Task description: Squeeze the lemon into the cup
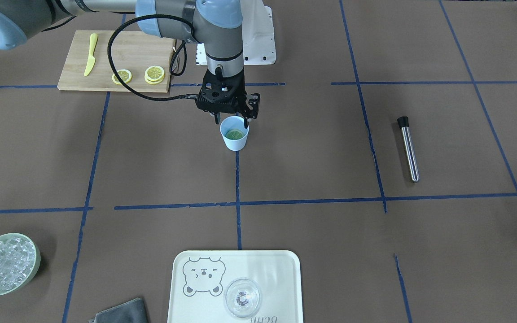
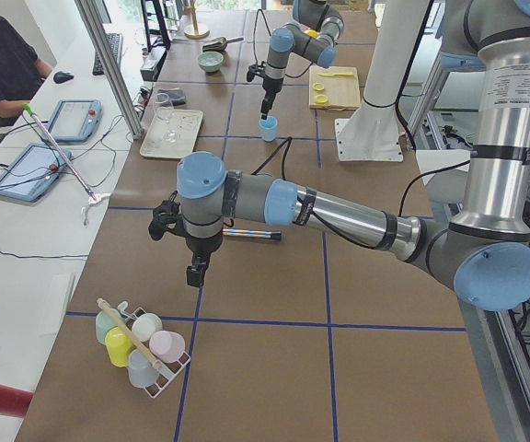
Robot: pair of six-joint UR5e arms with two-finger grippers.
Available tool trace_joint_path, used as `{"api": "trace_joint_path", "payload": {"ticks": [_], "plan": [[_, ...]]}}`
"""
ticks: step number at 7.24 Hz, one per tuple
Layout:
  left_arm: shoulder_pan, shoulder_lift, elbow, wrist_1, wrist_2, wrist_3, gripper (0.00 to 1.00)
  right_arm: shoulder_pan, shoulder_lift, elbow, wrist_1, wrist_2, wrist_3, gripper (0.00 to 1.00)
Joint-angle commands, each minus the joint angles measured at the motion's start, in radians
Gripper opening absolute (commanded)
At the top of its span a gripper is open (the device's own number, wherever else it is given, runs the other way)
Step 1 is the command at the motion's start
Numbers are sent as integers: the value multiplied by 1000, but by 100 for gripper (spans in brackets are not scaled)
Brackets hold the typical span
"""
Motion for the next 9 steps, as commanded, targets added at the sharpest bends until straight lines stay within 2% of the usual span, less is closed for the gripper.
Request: {"api": "trace_joint_path", "payload": {"ticks": [1,2,4,5,7,8,9], "plan": [[0,-7,2,2,1,-2,100,2,1,6,0,2,0,100],[1,-13,3,2,0,-9,100,20,-2,26,-6,23,-3,100],[18,-31,-15,-38,1,-139,100,96,-148,179,-11,90,-103,100],[78,-34,-18,-60,4,-144,100,157,-222,236,-11,121,-198,100],[197,-85,-39,-61,9,-292,100,305,-360,249,-5,202,-477,100],[263,-93,-68,-72,9,-375,100,375,-440,244,1,201,-658,100],[325,-93,-73,-140,9,-473,100,438,-494,232,1,207,-787,100]]}}
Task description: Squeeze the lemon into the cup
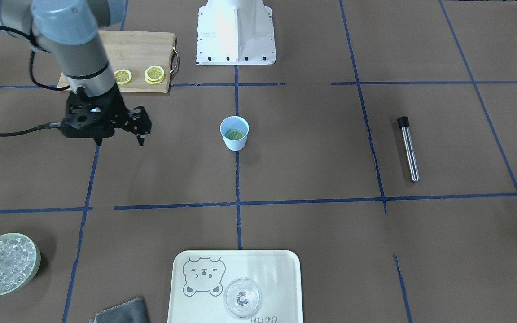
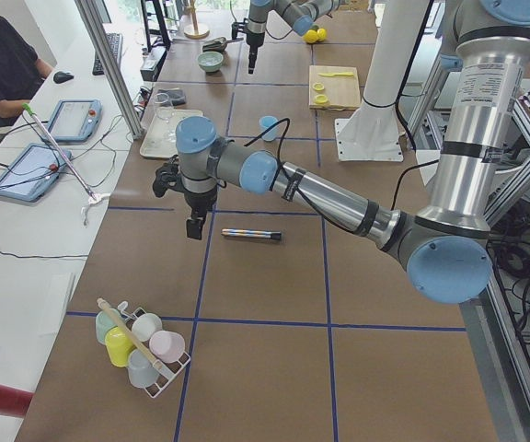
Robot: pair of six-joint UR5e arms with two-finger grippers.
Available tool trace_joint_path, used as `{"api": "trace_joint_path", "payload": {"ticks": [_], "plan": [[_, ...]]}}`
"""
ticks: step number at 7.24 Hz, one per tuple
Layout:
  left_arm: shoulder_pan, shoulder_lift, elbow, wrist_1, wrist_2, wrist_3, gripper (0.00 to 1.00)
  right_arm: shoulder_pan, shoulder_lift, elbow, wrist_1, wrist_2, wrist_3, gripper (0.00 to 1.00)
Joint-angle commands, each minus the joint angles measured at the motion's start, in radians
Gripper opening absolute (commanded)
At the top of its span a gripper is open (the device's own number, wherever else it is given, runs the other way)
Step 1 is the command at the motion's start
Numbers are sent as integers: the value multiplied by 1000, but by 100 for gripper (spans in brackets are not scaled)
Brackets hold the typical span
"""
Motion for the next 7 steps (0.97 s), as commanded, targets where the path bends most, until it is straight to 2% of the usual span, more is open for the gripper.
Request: {"api": "trace_joint_path", "payload": {"ticks": [1,3,5,6,7], "plan": [[132,-6,-12,-124,0,-198,100,140,-115,-17,3,63,-244,100],[204,3,-2,-213,2,-315,100,325,-133,-116,3,210,-531,100],[245,13,11,-243,28,-325,100,495,-151,-248,4,311,-875,100],[259,49,17,-297,52,-325,100,564,-156,-297,4,383,-918,100],[265,74,44,-354,55,-328,100,614,-192,-304,6,397,-985,100]]}}
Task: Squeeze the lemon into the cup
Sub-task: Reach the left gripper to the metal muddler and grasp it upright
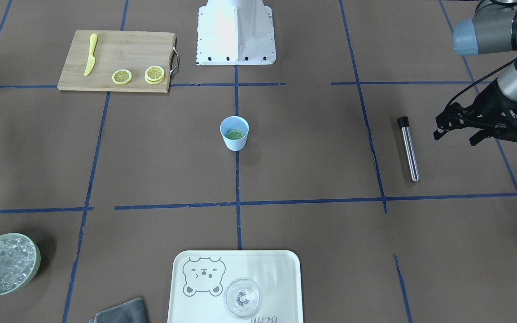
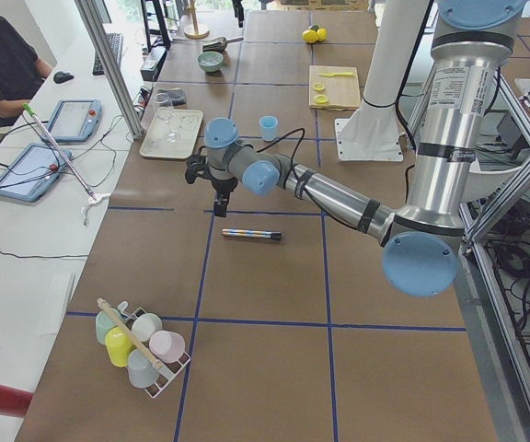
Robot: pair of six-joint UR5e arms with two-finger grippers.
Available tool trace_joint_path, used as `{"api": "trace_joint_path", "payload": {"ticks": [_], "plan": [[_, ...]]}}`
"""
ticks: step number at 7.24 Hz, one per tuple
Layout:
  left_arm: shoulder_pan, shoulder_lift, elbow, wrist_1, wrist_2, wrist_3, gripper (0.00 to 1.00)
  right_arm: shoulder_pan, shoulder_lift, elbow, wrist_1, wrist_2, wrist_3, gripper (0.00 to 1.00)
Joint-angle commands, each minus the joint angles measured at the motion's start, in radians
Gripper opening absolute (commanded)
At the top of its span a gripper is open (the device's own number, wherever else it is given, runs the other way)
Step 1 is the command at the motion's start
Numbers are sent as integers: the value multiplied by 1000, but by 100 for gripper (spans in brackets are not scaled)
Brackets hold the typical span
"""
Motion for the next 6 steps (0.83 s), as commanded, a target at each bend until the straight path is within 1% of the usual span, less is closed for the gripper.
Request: {"api": "trace_joint_path", "payload": {"ticks": [1,2,3,4,5,6], "plan": [[43,35,56,-108,32,-45,100,119,-59,-34,1,42,-162,100],[88,35,77,-166,70,-107,100,130,-61,-34,1,34,-165,100],[105,35,114,-214,75,-118,100,129,-53,-42,6,31,-164,100],[135,27,145,-228,113,-120,100,130,-64,-52,35,30,-162,100],[167,18,162,-233,151,-122,100,130,-77,-75,65,39,-158,100],[189,7,188,-254,173,-135,100,130,-80,-130,70,43,-156,100]]}}
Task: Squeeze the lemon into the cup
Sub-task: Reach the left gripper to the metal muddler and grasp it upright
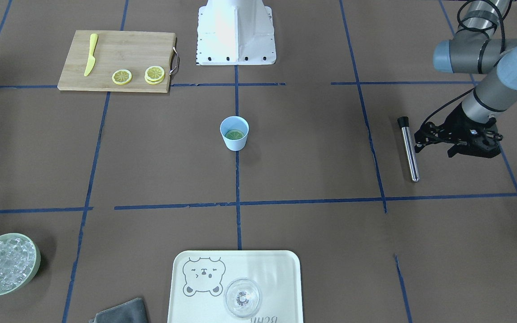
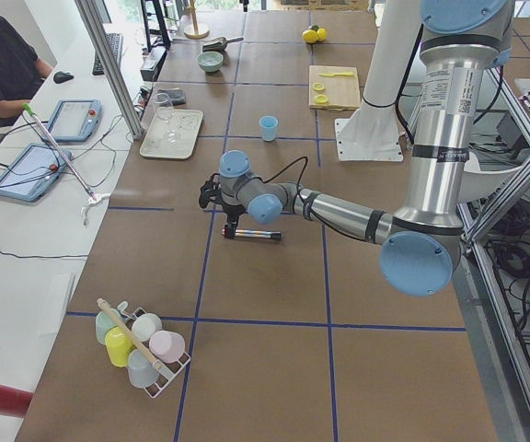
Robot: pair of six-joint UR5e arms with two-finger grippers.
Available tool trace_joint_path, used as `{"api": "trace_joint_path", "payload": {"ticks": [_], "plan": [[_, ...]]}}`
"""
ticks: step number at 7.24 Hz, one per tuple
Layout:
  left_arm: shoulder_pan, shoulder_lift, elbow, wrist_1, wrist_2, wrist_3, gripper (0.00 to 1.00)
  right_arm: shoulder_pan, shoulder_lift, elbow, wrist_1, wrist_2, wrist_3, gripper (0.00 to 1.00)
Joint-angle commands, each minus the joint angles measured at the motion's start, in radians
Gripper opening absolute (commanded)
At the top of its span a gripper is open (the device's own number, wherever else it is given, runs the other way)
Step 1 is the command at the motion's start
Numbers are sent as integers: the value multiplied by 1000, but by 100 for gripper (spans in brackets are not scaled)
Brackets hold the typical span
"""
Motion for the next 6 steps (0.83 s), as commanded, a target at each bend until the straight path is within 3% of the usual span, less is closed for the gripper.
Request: {"api": "trace_joint_path", "payload": {"ticks": [1,6], "plan": [[43,-12,57,-76,52,-39,100,1,-11,-57,18,5,7,100],[94,-20,104,-135,55,-87,99,1,-10,-69,18,60,61,100]]}}
